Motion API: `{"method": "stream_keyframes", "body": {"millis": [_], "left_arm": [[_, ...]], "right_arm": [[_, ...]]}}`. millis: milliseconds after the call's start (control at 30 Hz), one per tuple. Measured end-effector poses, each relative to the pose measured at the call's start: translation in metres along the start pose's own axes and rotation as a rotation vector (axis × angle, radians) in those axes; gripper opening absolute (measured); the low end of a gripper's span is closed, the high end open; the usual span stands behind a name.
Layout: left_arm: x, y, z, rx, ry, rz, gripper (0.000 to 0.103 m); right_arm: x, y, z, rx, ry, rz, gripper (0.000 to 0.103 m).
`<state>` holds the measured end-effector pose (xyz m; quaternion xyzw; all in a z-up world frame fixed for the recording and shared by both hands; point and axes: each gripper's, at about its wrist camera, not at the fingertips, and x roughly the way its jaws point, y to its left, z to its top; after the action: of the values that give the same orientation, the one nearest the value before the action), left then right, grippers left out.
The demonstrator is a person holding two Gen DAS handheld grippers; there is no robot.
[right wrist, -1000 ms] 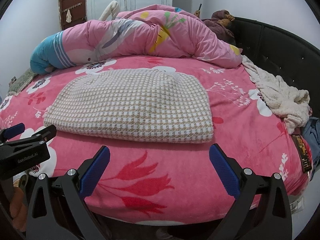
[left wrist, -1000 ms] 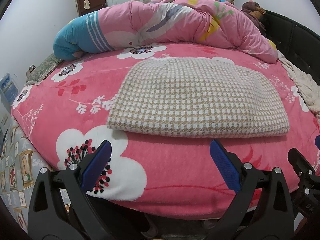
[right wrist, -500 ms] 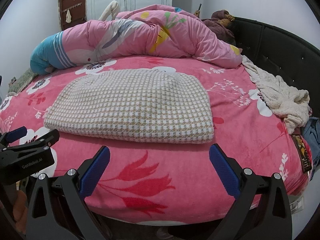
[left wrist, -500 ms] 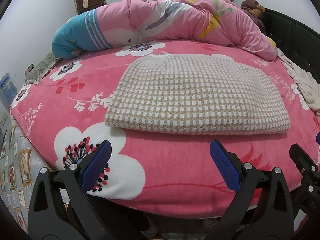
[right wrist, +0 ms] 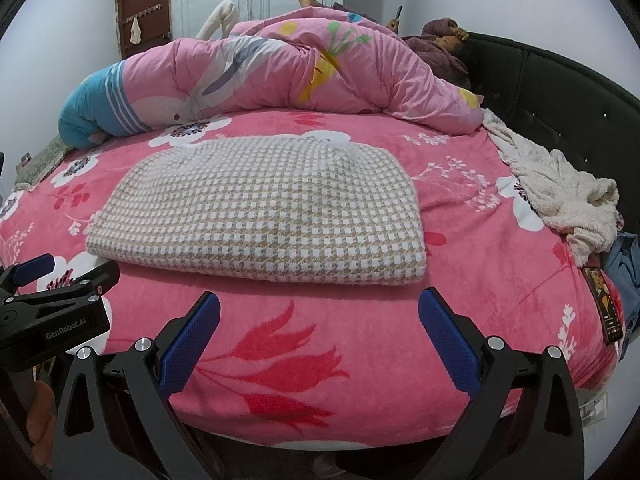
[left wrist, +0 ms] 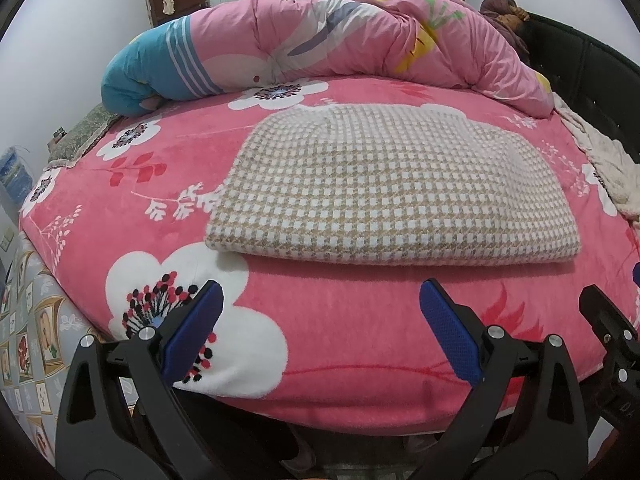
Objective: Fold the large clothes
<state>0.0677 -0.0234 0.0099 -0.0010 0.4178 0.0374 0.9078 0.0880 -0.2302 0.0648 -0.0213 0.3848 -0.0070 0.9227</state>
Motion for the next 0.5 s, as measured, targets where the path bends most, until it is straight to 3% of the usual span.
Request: {"method": "stream_keyframes", "body": {"millis": [500], "left_arm": [[-0.0002,0.0002,0.0000,0.000,0.000,0.000,0.095]], "right_arm": [[-0.0005,-0.0004,-0.0006,-0.004,-0.002,0.000,0.097]]}}
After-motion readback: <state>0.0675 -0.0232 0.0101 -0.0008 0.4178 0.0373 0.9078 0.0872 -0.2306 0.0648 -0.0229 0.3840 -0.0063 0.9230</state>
